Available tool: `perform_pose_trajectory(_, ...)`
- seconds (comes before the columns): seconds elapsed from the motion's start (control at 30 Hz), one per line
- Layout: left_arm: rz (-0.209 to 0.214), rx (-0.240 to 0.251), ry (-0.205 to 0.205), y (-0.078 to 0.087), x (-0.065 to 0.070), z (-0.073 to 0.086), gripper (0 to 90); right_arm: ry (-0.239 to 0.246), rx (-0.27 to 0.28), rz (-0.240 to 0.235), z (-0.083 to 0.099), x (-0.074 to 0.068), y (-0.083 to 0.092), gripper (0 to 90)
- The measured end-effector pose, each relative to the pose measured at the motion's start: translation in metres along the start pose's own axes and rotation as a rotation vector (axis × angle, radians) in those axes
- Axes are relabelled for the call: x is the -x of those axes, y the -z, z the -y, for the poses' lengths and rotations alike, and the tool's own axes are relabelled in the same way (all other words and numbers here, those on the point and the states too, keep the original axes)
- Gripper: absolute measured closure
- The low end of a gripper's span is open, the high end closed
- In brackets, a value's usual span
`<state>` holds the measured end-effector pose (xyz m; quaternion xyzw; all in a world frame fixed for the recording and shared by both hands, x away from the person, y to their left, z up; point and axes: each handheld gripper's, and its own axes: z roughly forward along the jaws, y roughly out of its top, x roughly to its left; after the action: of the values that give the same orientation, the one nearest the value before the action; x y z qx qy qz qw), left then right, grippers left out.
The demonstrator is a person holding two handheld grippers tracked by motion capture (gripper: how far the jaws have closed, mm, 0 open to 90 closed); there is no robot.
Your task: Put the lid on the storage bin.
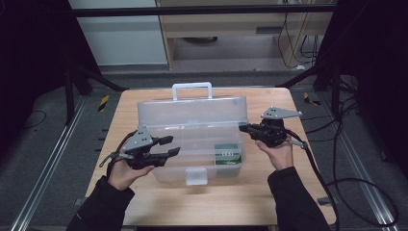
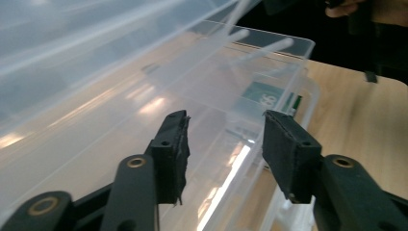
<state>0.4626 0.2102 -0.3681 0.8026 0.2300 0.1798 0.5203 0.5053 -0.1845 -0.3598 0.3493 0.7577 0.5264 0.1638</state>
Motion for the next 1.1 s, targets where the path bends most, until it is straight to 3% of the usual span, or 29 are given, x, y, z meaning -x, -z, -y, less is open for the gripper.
perform_pose_trajectory(0.1, -0.056, 0.003, 0.016, 0.010, -0.005, 0.003, 58.2, 0.001, 0.000, -0.001, 0.000, 0.000, 0.000, 89.9)
perform_pose_trajectory(0.4, -0.202, 0.011, 0.114, 0.031, -0.024, 0.018, 76.9, -0.001, -0.008, -0.004, 0.001, -0.001, 0.000, 89.9)
perform_pose_trajectory(0.57, -0.256, 0.018, 0.171, 0.040, -0.032, 0.024, 81.9, 0.002, -0.020, -0.003, 0.003, -0.002, 0.001, 89.8)
perform_pose_trajectory(0.9, -0.279, 0.013, 0.189, 0.049, -0.034, 0.032, 84.3, 0.035, -0.074, 0.020, 0.008, -0.009, 0.006, 90.0)
perform_pose_trajectory(1.1, -0.270, -0.012, 0.197, 0.050, -0.035, 0.037, 87.0, 0.050, -0.108, 0.045, 0.015, -0.009, 0.015, 90.0)
